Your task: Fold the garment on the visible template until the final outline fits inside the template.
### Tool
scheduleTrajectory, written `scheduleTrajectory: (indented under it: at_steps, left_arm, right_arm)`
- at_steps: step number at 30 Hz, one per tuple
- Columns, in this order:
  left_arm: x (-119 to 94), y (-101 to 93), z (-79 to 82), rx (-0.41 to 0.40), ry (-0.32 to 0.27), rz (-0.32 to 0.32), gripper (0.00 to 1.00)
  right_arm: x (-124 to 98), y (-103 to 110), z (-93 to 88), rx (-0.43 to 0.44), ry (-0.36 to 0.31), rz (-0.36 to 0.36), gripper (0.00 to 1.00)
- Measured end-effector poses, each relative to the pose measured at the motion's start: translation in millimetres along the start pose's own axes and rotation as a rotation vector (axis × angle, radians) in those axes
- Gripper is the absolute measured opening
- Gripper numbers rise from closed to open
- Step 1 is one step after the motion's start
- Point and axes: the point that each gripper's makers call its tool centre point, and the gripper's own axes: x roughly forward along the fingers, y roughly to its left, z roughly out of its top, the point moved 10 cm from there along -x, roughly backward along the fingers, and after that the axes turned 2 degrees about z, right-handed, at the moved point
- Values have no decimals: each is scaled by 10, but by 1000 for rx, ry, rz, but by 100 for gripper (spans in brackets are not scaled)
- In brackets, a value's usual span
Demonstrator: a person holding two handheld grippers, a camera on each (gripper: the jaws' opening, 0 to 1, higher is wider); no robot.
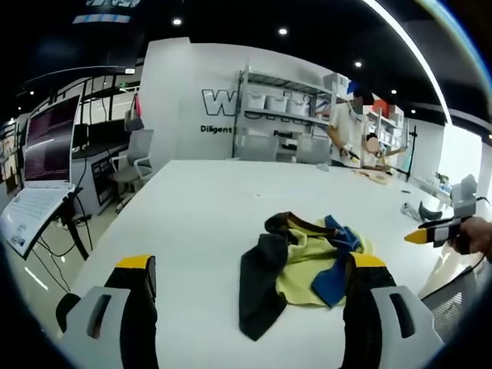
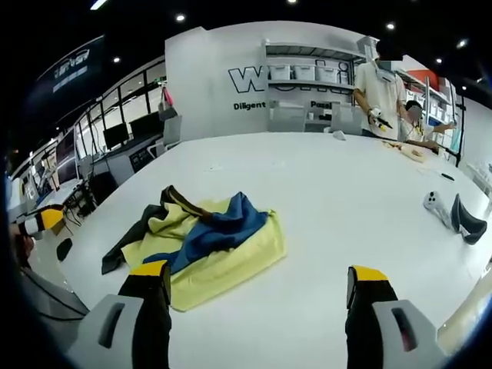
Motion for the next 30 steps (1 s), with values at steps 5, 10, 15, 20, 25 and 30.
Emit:
scheduleTrajectory:
  at_steps: [5, 10, 15, 20, 25, 30]
  left_arm:
    - [25, -4, 28, 13, -6, -20, 96]
    - [55, -1, 73, 48, -17, -27, 95]
    - [103, 11, 121, 47, -12, -36, 96]
    - [174, 5, 235, 148, -27, -36, 99]
    - [257, -12, 305, 166, -32, -74, 99]
    - [408, -31, 404, 191, -41, -111, 97]
  right_arm:
    - [26, 25, 55, -5, -6, 13, 92]
    - [79, 46, 133, -6, -23, 26, 92]
    - [146, 36, 203, -20, -27, 44, 92]
    - [222, 42, 277, -46, -29, 64, 92]
    - [282, 28, 326, -67, -26, 72, 91]
    - [359, 6, 387, -93, -21, 83, 90]
